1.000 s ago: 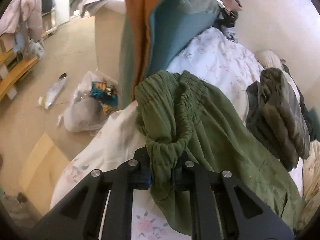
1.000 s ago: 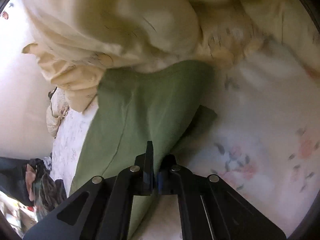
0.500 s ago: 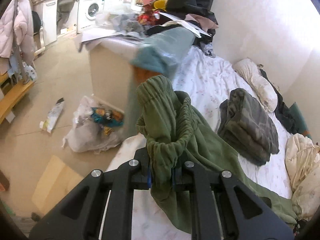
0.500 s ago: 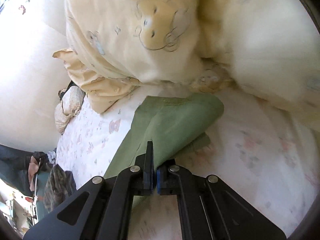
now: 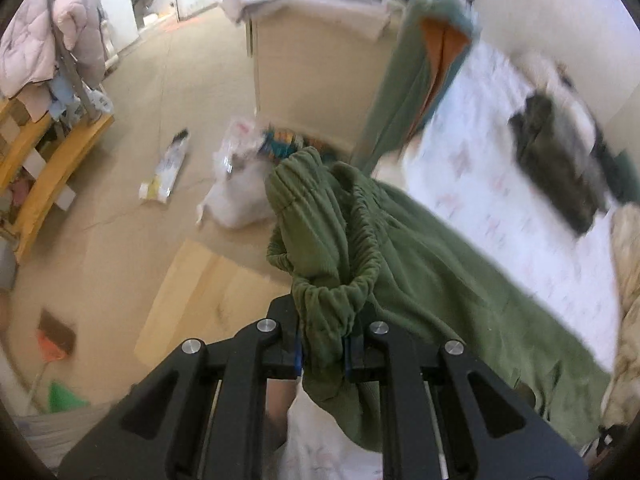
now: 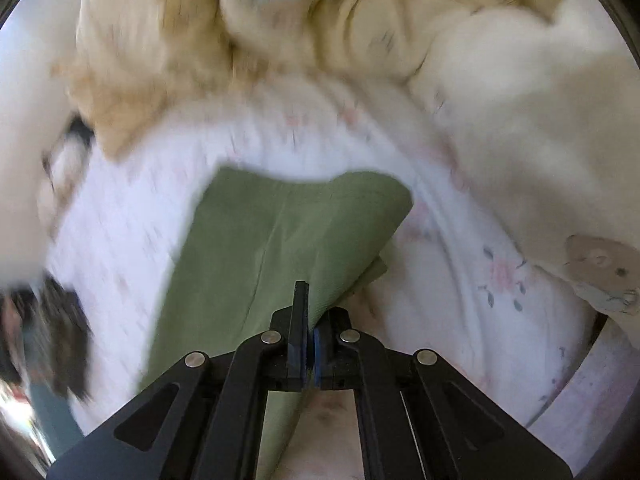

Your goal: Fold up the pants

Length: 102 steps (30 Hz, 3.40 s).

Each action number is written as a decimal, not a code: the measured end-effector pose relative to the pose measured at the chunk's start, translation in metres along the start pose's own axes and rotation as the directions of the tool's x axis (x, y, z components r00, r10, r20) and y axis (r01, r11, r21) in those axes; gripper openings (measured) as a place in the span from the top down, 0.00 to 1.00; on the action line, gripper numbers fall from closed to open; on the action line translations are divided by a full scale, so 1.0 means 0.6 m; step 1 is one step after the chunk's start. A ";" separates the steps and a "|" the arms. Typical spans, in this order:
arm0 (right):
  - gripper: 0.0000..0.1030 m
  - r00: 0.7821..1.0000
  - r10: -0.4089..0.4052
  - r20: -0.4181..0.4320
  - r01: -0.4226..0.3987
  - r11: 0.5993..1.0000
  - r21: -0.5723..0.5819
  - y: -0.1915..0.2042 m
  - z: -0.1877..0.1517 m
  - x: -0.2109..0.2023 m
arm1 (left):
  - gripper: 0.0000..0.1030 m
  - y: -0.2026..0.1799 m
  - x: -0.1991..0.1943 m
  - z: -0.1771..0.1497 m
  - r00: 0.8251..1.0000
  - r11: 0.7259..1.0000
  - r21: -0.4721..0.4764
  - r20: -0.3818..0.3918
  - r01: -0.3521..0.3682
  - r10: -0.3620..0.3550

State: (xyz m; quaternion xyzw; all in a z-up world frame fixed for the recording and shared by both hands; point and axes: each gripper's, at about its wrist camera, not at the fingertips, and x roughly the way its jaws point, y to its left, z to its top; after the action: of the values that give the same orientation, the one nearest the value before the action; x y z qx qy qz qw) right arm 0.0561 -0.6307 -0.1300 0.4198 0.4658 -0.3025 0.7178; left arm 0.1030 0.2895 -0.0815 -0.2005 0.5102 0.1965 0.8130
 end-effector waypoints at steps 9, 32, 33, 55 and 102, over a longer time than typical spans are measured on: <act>0.55 0.930 -0.334 0.153 0.357 0.921 -0.155 0.063 -0.014 -0.051 | 0.88 -0.013 0.007 -0.019 0.998 0.998 -0.003 -0.014 -0.065 0.065; 0.87 0.742 0.135 -0.657 -0.641 0.431 -0.636 0.585 -0.922 0.136 | 0.88 -0.041 -0.020 -0.029 0.998 0.990 0.123 0.020 0.064 -0.067; 0.90 0.754 0.117 -0.646 -0.623 0.437 -0.649 0.582 -0.931 0.150 | 0.88 -0.048 -0.018 -0.032 0.997 0.988 0.136 0.006 0.076 -0.078; 0.34 0.848 0.375 -0.375 -0.530 0.586 -0.613 0.362 -0.504 -0.014 | 0.88 -0.409 -0.122 -0.241 0.926 0.633 0.773 0.264 -0.035 -0.271; 0.78 0.918 -0.088 -0.386 -0.332 0.360 -0.872 0.587 -0.602 0.128 | 0.11 -0.163 -0.046 -0.127 0.992 0.992 0.037 -0.012 0.123 -0.122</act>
State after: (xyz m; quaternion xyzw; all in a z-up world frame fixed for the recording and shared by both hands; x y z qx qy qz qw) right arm 0.2267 -0.1510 -0.1648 0.0268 0.6463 0.1515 0.7474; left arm 0.0860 0.1641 -0.0743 -0.2168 0.5044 0.1355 0.8247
